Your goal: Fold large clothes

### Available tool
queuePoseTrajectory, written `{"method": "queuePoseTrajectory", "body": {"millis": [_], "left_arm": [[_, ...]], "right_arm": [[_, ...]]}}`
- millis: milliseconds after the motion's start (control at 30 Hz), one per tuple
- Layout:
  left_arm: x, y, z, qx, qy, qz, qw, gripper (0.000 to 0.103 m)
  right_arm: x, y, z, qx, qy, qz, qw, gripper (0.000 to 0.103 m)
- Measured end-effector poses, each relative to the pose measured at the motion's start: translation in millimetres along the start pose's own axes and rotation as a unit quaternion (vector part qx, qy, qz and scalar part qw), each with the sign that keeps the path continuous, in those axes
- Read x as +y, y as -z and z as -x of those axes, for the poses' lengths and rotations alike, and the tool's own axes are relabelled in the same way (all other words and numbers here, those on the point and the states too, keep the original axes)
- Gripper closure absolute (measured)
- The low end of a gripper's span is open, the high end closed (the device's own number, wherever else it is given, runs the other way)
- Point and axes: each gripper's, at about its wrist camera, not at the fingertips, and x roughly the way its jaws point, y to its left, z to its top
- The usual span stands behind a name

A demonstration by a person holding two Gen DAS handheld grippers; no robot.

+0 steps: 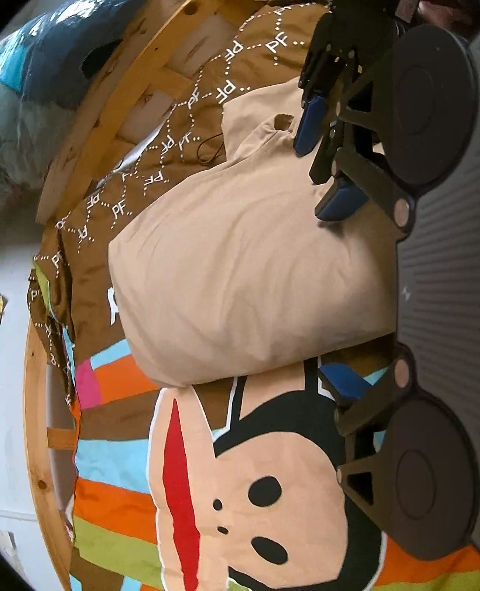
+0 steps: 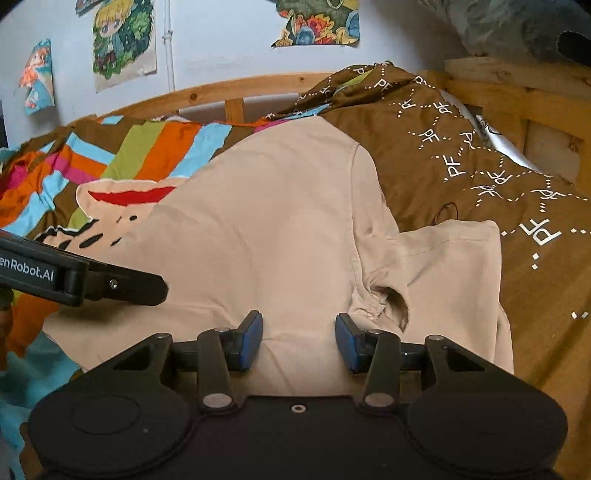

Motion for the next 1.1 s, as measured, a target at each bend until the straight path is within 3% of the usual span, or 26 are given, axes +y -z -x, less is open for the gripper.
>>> {"method": "queuePoseTrajectory", "body": {"millis": [67, 433, 900, 1000, 1100], "left_arm": [[-1.2, 3.3, 4.1, -0.004, -0.006, -0.003, 1.0000, 0.009], [6.1, 14.3, 11.3, -0.003, -0.014, 0.024, 0.9996, 0.002], [15.1, 23.7, 8.5, -0.014, 0.008, 0.037, 0.9992, 0.000], [19.4, 23.6, 6.0, -0.006, 0.025, 0.042, 0.9988, 0.000], [21.8, 22.2, 2.1, 0.002, 0.034, 0.045, 0.9984, 0.000]], "right_arm": [[0.4, -1.1, 1.0, -0.001, 0.001, -0.002, 1.000, 0.056], [4.1, -9.9, 10.6, 0.014, 0.018, 0.014, 1.000, 0.048], [-1.6, -5.9, 6.0, 0.008, 0.006, 0.006, 1.000, 0.046], [-6.8, -14.2, 13.8, -0.010, -0.005, -0.016, 1.000, 0.042], [-6.9, -33.6, 25.0, -0.072, 0.005, -0.021, 0.997, 0.023]]}}
